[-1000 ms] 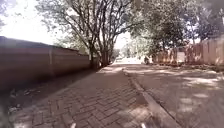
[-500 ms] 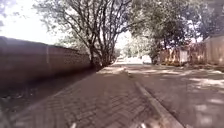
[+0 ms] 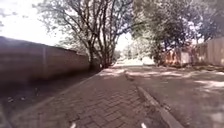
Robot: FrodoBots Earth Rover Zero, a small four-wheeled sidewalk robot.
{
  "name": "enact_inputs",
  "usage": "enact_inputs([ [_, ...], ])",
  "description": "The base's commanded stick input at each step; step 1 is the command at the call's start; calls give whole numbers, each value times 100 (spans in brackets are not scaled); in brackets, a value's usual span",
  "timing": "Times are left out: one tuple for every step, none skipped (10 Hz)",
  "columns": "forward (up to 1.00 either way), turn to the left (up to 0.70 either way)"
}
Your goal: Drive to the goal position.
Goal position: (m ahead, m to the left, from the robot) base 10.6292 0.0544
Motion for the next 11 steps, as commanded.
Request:
enact_inputs([
  [70,0],
  [70,0],
  [70,0],
  [70,0],
  [70,-15],
  [70,-31],
  [70,-34],
  [70,-20],
  [70,-7],
  [70,0],
  [70,0],
])
